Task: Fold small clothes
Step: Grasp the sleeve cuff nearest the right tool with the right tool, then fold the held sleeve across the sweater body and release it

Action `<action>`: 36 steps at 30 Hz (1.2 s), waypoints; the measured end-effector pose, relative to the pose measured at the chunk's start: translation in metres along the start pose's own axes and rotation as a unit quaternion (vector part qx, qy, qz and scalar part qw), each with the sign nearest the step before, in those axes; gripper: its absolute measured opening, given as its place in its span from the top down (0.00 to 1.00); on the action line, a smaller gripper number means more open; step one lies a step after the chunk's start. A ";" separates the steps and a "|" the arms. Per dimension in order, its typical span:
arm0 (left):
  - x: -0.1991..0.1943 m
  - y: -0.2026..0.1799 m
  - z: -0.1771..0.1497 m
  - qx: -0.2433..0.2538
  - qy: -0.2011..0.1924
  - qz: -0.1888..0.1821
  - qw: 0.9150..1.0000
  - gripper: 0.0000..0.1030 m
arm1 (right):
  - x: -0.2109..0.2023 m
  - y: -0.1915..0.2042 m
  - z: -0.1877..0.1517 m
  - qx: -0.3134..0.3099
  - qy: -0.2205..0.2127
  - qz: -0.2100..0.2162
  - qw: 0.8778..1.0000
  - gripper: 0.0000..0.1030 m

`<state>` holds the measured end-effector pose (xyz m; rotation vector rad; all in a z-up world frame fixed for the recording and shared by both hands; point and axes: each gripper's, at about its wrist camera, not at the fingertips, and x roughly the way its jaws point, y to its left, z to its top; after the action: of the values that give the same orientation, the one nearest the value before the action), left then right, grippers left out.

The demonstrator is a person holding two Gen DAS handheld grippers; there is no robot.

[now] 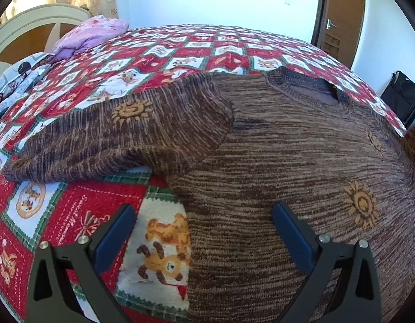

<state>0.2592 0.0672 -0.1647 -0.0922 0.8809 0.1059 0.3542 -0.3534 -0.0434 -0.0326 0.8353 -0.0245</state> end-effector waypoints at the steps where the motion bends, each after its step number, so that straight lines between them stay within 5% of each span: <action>1: -0.001 0.000 0.000 0.000 -0.002 -0.002 1.000 0.00 | 0.002 0.018 0.000 -0.018 0.000 0.008 1.000 0.94; 8: -0.027 -0.012 -0.001 0.054 -0.029 -0.012 0.998 0.00 | 0.022 0.087 -0.017 -0.077 0.010 0.052 0.996 0.94; 14: -0.054 -0.028 0.016 0.068 -0.052 -0.069 0.994 0.00 | 0.043 0.110 -0.038 -0.098 0.043 0.101 0.989 0.93; 15: -0.057 -0.035 0.017 0.078 -0.055 -0.076 0.993 0.00 | 0.043 0.109 -0.041 -0.098 0.047 0.107 0.988 0.87; 18: -0.059 -0.057 0.023 0.106 -0.055 -0.091 0.989 0.00 | 0.035 0.098 -0.050 -0.090 0.051 0.139 0.985 0.25; 24: -0.059 -0.105 0.033 0.144 -0.047 -0.127 0.980 0.02 | 0.001 0.053 -0.066 -0.068 0.030 0.126 0.989 0.25; 29: -0.060 -0.148 0.043 0.174 -0.043 -0.155 0.971 0.08 | -0.022 0.007 -0.078 -0.038 -0.004 0.069 0.997 0.25; 36: -0.061 -0.212 0.051 0.209 -0.042 -0.189 0.958 0.15 | -0.020 -0.030 -0.095 0.005 -0.025 0.037 0.999 0.25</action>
<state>0.2871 -0.1398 -0.0779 0.1395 0.7708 -0.4320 0.2700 -0.3842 -0.0910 0.0074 0.7849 0.0408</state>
